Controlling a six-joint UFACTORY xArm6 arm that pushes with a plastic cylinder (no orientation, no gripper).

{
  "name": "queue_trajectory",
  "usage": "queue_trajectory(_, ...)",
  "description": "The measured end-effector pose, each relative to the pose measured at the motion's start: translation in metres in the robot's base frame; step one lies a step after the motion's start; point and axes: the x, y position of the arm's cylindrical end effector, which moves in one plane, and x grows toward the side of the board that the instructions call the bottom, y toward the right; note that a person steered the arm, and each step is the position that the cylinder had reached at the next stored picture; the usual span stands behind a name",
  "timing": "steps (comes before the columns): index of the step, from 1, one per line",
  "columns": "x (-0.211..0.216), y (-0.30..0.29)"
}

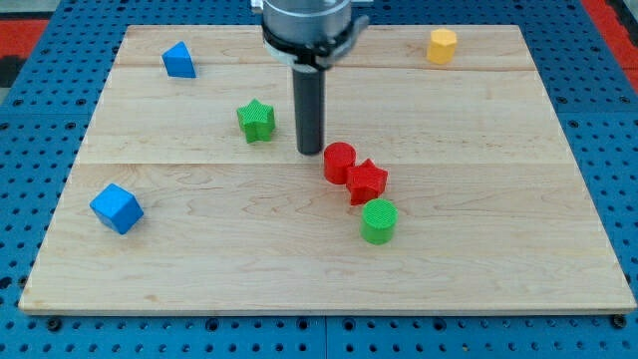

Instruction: Place the green star towards the top left side of the red circle

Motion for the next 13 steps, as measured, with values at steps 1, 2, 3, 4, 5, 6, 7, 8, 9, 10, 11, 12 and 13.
queue_trajectory(1,-0.004,-0.057)
queue_trajectory(2,-0.041,-0.064)
queue_trajectory(3,-0.081,-0.082)
queue_trajectory(4,-0.091,-0.154)
queue_trajectory(5,-0.022,-0.119)
queue_trajectory(6,-0.028,-0.081)
queue_trajectory(7,-0.068,-0.083)
queue_trajectory(8,-0.064,-0.04)
queue_trajectory(9,-0.022,0.008)
queue_trajectory(10,-0.033,-0.009)
queue_trajectory(11,-0.071,-0.058)
queue_trajectory(12,-0.037,-0.066)
queue_trajectory(13,-0.012,-0.009)
